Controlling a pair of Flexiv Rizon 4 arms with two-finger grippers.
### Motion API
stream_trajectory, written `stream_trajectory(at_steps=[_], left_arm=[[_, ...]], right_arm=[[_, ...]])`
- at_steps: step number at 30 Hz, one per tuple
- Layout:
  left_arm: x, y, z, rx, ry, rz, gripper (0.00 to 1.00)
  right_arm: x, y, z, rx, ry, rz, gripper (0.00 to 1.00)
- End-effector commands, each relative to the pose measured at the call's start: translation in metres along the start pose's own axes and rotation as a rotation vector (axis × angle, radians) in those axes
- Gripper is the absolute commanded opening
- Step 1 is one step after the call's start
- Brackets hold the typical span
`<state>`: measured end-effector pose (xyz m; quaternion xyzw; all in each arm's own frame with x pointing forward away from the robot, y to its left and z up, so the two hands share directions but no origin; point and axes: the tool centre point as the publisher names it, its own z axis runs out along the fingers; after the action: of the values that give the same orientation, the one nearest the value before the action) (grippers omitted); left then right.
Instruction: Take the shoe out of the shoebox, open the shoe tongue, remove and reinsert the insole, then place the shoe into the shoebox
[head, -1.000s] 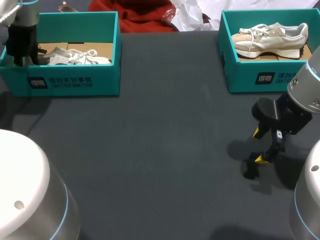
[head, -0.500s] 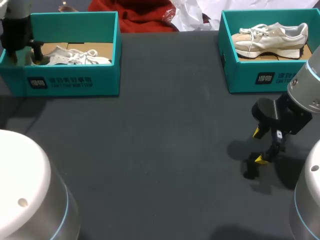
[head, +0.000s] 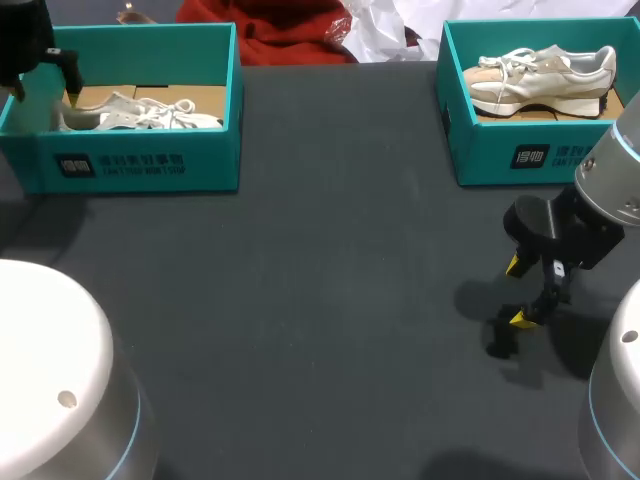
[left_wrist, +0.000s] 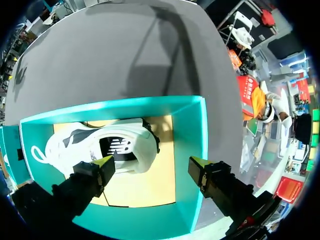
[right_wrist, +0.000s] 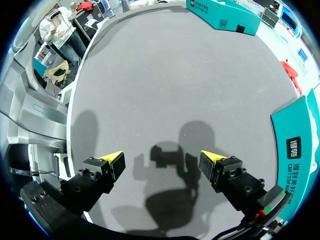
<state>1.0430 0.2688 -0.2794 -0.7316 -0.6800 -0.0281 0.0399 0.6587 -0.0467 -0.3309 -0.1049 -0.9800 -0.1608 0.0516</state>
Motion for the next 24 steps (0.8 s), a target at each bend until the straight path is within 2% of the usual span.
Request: stream_trajectory(at_steps=[1, 10, 24], left_arm=[[-0.002, -0.012, -0.029, 0.004, 0.025, 0.005, 1.0], [0.009, -0.029, -0.082, -0.021, 0.022, 0.015, 1.0], [0.027, -0.053, -0.136, -0.038, -0.015, -0.006, 1.0]], right_arm=[[0.001, 0.0, 0.001, 0.001, -0.003, 0.0, 1.0], [0.001, 0.0, 0.001, 0.001, -0.003, 0.0, 1.0], [0.001, 0.0, 0.001, 0.001, -0.003, 0.0, 1.0]])
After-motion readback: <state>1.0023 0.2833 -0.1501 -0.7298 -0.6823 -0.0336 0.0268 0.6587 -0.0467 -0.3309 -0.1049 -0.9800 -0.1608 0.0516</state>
